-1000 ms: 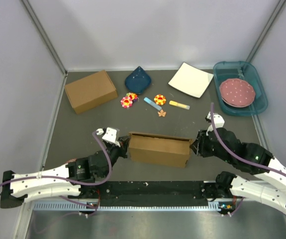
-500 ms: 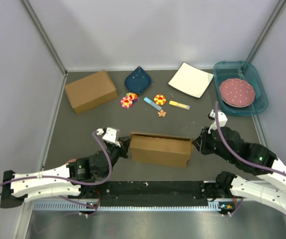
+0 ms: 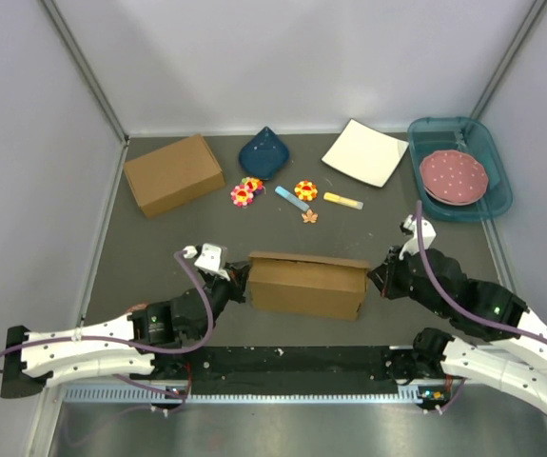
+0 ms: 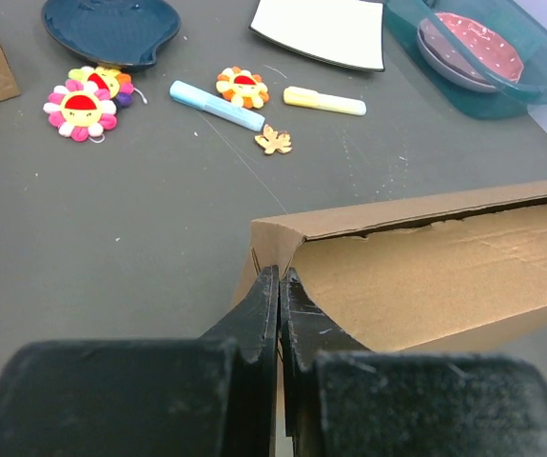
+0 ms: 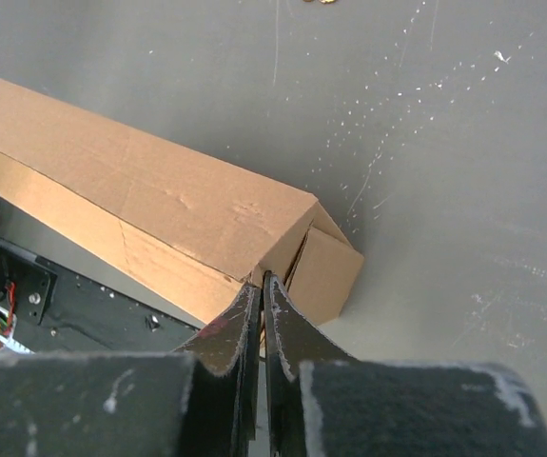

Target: Fold the paper box

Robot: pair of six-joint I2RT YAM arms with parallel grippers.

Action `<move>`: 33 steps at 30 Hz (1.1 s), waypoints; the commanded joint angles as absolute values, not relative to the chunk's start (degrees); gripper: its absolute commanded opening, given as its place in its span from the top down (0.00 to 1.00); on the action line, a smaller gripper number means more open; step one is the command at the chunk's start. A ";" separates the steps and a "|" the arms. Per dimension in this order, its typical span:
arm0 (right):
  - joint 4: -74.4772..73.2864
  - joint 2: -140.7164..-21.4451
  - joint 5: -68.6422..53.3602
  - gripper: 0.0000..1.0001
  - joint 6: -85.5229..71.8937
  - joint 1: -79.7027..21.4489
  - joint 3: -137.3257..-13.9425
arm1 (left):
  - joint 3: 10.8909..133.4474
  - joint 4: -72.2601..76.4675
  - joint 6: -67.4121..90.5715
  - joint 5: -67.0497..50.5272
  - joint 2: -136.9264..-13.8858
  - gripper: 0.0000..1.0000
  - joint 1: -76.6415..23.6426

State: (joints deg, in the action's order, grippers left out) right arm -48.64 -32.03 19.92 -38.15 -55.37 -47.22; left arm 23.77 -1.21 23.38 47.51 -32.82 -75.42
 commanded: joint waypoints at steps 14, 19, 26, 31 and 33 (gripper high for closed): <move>-58.09 -37.71 15.73 1.00 -47.02 -56.34 -43.51 | 19.60 -8.00 29.79 40.78 -35.95 1.00 -76.29; -58.18 -37.44 16.08 1.00 -47.55 -56.34 -43.59 | 21.27 -9.93 29.45 42.71 -33.84 0.87 -76.29; -58.10 -37.97 16.35 1.00 -47.37 -56.34 -44.12 | 24.26 -12.57 27.95 44.91 -29.54 0.71 -76.29; -58.18 -37.62 16.43 1.00 -47.20 -56.34 -44.21 | 23.12 -8.63 24.19 47.02 -24.53 0.67 -76.29; -58.18 -37.53 16.35 1.00 -47.02 -56.34 -44.03 | 23.03 -7.82 22.77 48.07 -23.82 0.66 -76.29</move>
State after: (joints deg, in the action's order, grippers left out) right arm -51.24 -35.33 18.35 -46.74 -55.75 -46.87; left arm 23.31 -9.15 26.74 46.76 -25.74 -75.94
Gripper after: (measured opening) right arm 0.006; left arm 0.332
